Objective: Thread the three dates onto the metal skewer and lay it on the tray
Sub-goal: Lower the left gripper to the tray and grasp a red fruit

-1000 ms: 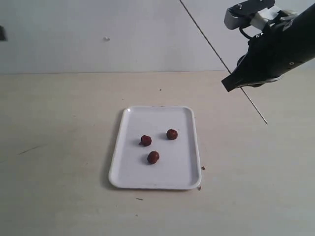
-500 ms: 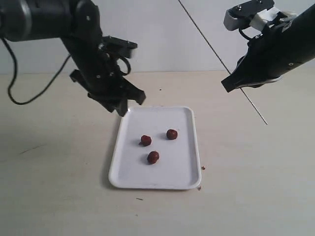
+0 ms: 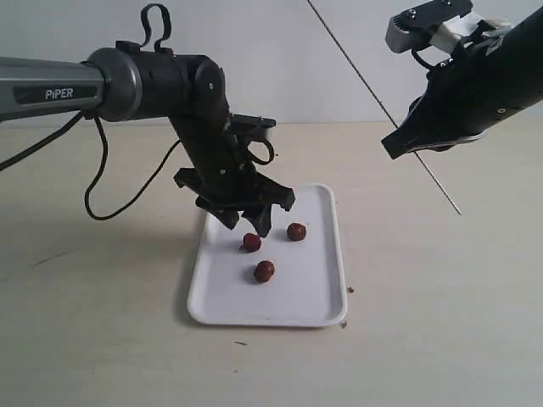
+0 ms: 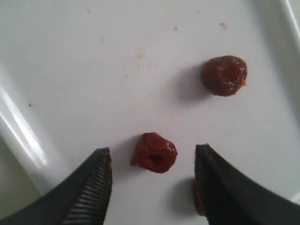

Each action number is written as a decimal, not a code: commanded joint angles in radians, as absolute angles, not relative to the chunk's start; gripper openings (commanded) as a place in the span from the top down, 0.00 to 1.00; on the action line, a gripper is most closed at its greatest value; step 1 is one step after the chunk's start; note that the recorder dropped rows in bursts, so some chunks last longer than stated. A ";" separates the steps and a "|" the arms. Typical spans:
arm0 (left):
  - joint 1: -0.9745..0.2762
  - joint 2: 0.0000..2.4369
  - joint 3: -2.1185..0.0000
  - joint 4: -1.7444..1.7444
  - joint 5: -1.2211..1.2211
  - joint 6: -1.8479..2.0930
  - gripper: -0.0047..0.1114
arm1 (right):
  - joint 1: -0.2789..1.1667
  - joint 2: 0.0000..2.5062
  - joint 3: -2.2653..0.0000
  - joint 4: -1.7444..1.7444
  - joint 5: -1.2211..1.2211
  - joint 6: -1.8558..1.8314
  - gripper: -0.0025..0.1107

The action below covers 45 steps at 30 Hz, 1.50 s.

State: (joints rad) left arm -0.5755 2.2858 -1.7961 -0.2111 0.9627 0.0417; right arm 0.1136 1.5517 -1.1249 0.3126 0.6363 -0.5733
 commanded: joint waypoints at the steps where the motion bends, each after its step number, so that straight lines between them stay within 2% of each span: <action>1: -0.580 2.294 -1.806 -0.218 0.953 0.031 0.50 | 0.109 1.552 -1.124 0.316 0.626 -0.579 0.98; 35: -0.627 2.350 -1.806 -0.118 0.912 0.007 0.50 | 0.109 1.552 -1.124 0.360 0.608 -0.576 0.98; 37: -0.627 2.350 -1.806 -0.118 0.912 0.020 0.53 | 0.109 1.552 -1.124 0.360 0.608 -0.576 0.98; 41: -0.627 2.350 -1.806 -0.118 0.912 0.023 0.66 | 0.109 1.552 -1.124 0.361 0.611 -0.568 0.98; 45: -0.627 2.350 -1.806 -0.118 0.914 0.026 0.67 | 0.109 1.552 -1.124 0.361 0.611 -0.556 0.98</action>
State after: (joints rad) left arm -0.6222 2.3465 -1.8008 -0.1066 0.9184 0.0207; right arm 0.1136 1.5517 -1.1249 0.3525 0.6255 -0.5598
